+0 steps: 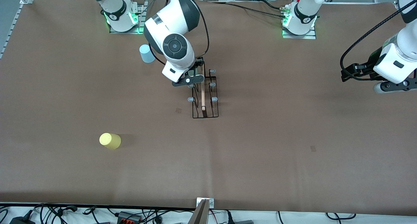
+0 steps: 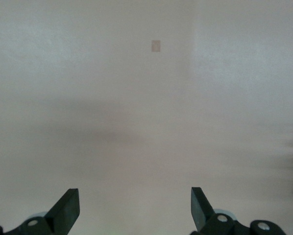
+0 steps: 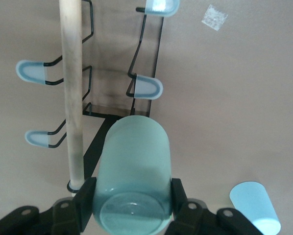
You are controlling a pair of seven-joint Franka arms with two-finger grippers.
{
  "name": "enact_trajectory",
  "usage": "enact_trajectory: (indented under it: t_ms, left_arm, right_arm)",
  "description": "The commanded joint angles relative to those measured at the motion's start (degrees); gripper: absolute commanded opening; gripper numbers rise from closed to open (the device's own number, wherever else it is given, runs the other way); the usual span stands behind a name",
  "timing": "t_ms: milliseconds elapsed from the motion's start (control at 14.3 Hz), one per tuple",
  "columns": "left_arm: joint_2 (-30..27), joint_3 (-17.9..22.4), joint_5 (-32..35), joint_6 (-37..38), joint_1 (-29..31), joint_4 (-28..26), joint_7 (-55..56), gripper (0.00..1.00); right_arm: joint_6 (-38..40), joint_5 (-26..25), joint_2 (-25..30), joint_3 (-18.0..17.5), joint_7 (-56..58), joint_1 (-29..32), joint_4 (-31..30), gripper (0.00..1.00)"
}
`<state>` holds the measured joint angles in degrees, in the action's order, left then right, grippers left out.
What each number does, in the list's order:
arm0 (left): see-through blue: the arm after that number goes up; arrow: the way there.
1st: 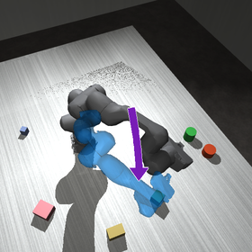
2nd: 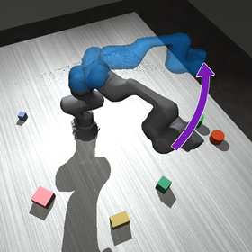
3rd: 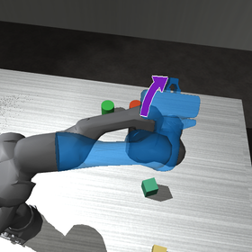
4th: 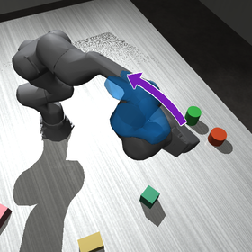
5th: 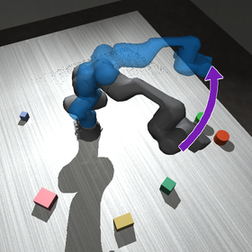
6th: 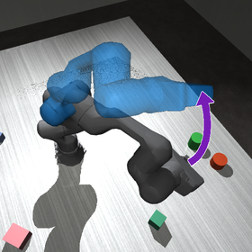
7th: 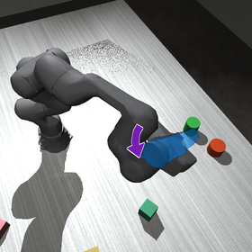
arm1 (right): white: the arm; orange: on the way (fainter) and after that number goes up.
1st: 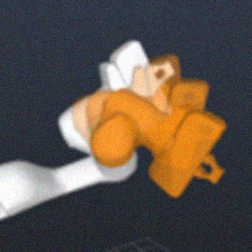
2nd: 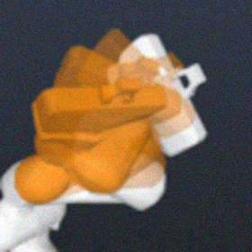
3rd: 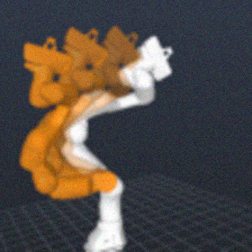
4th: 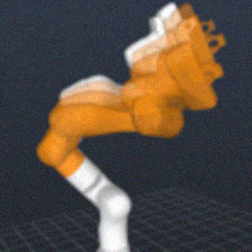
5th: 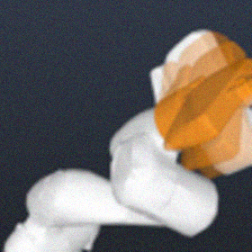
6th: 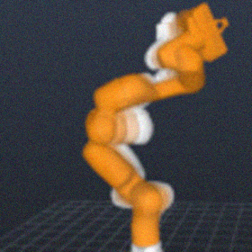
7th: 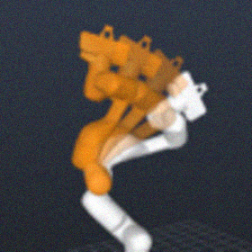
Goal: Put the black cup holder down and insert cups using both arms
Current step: 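Lower the teal cup onto a rack peg and open the right gripper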
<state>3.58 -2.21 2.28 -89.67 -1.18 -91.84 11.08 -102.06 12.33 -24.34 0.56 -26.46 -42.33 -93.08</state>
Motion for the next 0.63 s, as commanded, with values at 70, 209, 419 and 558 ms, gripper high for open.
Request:
enact_trajectory:
  t_ms: [70,209,419,558]
  left_arm:
    - [-1.99,-0.07,-0.61,-0.77,-0.23,-1.94,0.96,1.00]
    - [-2.17,-0.33,-0.61,-0.68,-0.32,-1.94,0.96,1.00]
    - [-2.17,-0.34,-0.61,-0.51,-0.32,-1.86,0.96,1.00]
    - [-2.17,-0.60,-0.61,-0.33,-0.41,-1.77,0.96,1.00]
  right_arm:
    - [-1.55,-0.11,-2.46,0.58,-0.61,-0.47,1.76,0.13]
    - [-2.00,-0.02,-3.51,0.58,-0.70,-0.47,1.76,0.13]
    - [-4.11,-0.11,-4.92,0.58,-0.70,-0.56,1.76,0.16]
    - [-4.20,-0.29,-5.10,0.58,-0.70,-0.56,1.76,0.47]
